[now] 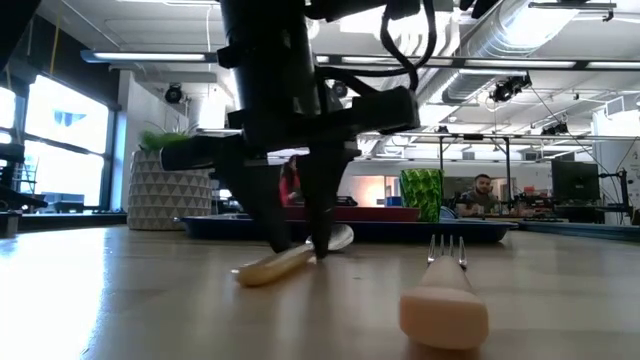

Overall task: Pick and place plate/cup/fork/spoon on tray
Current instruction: Put the orange spoon on the blue serving tray to the left side of the pink plate

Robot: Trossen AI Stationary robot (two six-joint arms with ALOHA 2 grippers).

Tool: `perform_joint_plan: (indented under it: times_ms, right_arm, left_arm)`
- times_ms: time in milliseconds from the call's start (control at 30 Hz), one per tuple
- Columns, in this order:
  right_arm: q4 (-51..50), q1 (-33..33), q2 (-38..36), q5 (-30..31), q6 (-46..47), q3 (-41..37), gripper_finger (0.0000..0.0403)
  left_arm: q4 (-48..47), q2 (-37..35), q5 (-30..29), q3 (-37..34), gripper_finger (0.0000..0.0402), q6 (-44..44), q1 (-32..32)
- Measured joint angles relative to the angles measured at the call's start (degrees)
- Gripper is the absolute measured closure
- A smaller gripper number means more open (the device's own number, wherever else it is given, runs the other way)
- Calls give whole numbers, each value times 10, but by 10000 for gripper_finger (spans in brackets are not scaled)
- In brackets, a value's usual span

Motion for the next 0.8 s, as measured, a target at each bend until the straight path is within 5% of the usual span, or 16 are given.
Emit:
perform_joint_plan:
  times_ms: [400, 800]
  right_arm:
    - [0, 0, 0, 0, 0, 0, 265]
    - [0, 0, 0, 0, 0, 0, 265]
  left_arm:
    - [-31, 1, -3, -1, 359, 82, 0]
    - [-20, -6, -1, -3, 360, 102, -9]
